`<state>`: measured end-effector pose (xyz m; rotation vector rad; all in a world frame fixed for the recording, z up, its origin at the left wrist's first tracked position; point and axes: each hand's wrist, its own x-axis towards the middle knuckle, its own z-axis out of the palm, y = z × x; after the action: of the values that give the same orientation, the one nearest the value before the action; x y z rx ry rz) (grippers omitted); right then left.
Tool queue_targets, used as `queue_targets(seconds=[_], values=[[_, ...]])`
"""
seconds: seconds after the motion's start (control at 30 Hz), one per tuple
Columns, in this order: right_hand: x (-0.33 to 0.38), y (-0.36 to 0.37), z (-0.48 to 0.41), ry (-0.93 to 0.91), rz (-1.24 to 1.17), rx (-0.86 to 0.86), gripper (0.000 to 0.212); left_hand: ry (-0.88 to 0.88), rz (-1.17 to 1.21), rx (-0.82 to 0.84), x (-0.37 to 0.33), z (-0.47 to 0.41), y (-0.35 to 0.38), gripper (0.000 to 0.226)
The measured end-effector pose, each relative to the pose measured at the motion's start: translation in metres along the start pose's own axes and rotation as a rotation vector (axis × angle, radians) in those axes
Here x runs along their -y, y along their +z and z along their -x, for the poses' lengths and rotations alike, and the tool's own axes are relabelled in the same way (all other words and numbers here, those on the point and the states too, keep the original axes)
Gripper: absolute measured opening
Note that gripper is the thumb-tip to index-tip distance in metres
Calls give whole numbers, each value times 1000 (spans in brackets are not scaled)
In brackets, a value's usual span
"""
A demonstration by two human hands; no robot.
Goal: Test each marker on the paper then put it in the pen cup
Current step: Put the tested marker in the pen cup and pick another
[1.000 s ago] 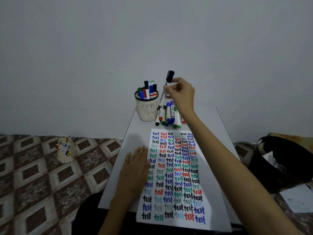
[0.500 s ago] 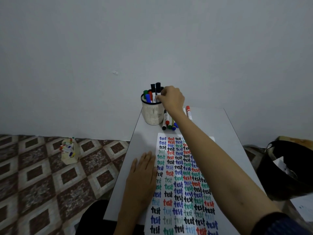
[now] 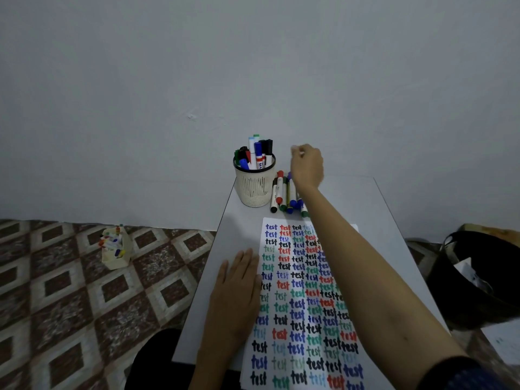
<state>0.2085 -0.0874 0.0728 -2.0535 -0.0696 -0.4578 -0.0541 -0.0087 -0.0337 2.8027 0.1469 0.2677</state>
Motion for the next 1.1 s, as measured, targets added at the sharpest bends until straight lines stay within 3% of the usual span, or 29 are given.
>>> queue_targets(seconds=[0.17, 0.27, 0.37, 0.47, 0.63, 0.7, 0.77, 0.93, 1.03, 1.1], values=[[-69, -19, 4, 221, 422, 132, 22, 6, 16, -6, 1, 0, 1, 76], [-87, -25, 12, 238, 485, 183, 22, 6, 13, -4, 1, -1, 1, 76], [-92, -25, 14, 207, 452, 123, 19, 2, 14, -11, 1, 0, 0, 76], [-90, -33, 15, 257, 158, -54, 20, 0, 20, 0, 0, 1, -1, 77], [-55, -75, 39, 281, -712, -231, 10, 15, 20, -22, 1, 0, 1, 82], [-37, -97, 62, 265, -957, -150, 3, 29, 28, -22, 4, 0, 2, 85], [-29, -118, 90, 240, -1018, -52, 5, 34, 130, -49, 4, 2, 2, 82], [-42, -146, 170, 250, -805, 307, 5, -1, 595, -147, -9, 11, -18, 52], [-45, -149, 206, 263, -729, 500, 16, 104, 657, 52, -33, 19, -35, 53], [-45, -148, 219, 256, -766, 543, 23, 221, 595, 160, -51, 24, -39, 31]])
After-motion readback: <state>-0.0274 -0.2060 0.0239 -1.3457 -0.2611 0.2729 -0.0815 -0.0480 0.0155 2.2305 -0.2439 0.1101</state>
